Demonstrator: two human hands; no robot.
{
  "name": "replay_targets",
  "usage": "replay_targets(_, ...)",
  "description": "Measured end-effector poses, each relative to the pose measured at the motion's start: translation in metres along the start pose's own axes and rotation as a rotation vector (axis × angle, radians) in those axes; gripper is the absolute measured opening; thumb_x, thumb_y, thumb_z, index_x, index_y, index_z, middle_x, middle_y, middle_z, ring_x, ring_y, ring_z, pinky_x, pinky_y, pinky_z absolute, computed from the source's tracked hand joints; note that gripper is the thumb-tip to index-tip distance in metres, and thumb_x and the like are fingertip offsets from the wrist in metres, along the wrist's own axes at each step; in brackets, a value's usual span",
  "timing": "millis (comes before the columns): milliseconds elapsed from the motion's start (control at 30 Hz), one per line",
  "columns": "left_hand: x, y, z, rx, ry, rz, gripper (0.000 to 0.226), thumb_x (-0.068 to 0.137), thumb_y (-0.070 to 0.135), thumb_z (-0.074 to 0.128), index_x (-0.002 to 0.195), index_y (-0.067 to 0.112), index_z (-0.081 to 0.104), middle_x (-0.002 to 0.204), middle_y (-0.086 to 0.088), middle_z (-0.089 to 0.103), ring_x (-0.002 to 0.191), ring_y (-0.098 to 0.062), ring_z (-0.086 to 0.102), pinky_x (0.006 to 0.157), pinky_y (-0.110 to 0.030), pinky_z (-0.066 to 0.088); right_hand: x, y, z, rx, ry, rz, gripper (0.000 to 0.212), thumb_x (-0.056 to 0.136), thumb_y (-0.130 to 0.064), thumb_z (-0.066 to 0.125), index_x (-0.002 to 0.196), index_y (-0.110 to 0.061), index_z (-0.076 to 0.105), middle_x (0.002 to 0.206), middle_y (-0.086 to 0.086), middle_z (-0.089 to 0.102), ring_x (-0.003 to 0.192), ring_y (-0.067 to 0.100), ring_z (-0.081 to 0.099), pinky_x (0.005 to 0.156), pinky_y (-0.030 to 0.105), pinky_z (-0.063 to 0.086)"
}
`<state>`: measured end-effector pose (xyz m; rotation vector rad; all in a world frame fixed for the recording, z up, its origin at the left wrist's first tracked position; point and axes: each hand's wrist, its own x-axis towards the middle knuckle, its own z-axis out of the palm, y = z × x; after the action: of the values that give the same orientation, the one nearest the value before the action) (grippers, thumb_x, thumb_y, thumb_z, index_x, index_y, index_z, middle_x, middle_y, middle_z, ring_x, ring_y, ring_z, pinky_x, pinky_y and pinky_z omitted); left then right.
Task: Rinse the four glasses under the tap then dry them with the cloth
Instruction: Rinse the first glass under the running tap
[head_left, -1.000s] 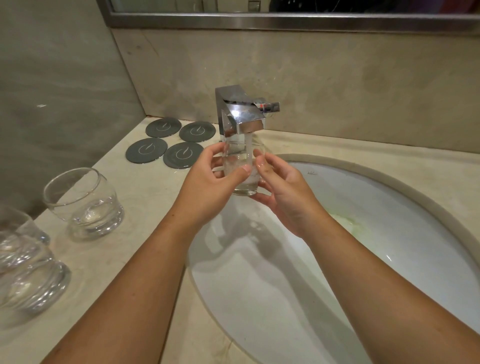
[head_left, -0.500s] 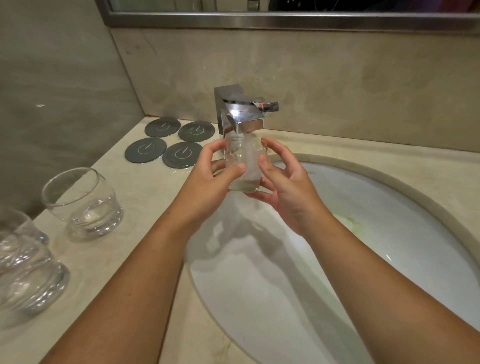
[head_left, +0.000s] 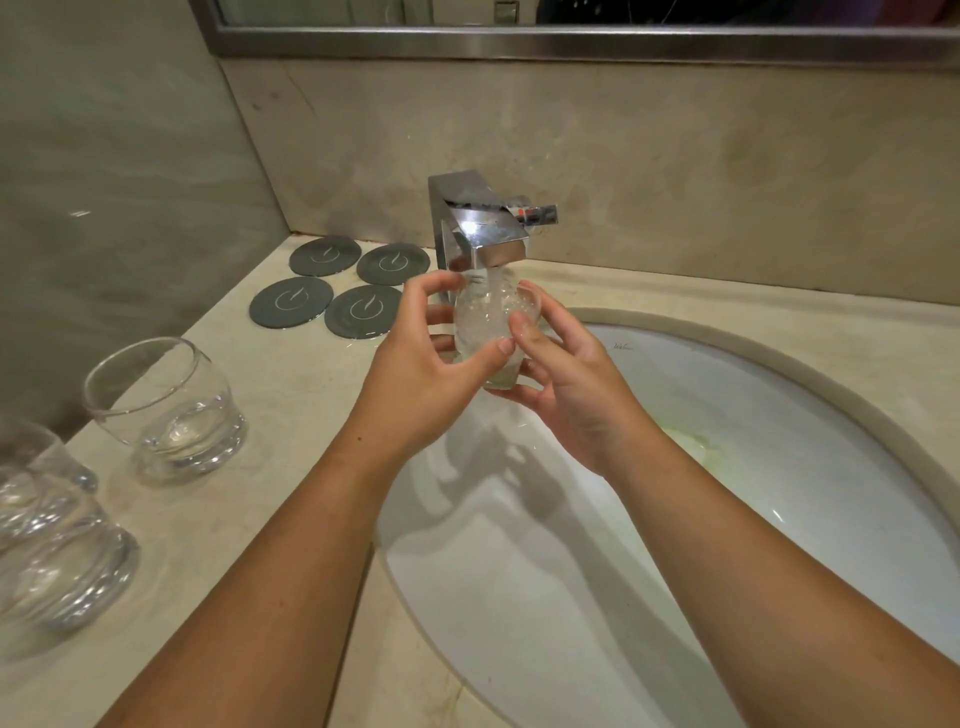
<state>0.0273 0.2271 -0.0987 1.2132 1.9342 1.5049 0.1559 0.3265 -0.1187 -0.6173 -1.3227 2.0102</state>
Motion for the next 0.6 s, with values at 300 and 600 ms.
replay_targets(300, 0.004, -0.005, -0.001, -0.163, -0.092, -0.124, 0.073, 0.097, 0.030, 0.078, 0.157, 0.032, 0.038, 0.129, 0.008, 0.075, 0.114, -0.002, 0.073, 0.091, -0.018, 0.056, 0.006, 0.000, -0.008, 0.039, -0.022, 0.078, 0.060, 0.101, -0.025, 0.068, 0.158, -0.021, 0.047, 0.134, 0.011, 0.073, 0.124, 0.034, 0.070, 0.102, 0.049, 0.058)
replay_targets(600, 0.004, -0.005, 0.005, -0.146, -0.090, -0.210, 0.071, 0.089, 0.029, 0.086, 0.149, 0.037, 0.048, 0.109, 0.012, 0.074, 0.096, -0.003, 0.076, 0.090, -0.031, 0.063, 0.009, 0.006, -0.014, -0.180, 0.000, 0.242, 0.064, 0.092, -0.064, 0.071, 0.140, -0.023, 0.065, 0.123, 0.011, 0.075, 0.106, 0.028, 0.072, 0.088, 0.045, 0.063)
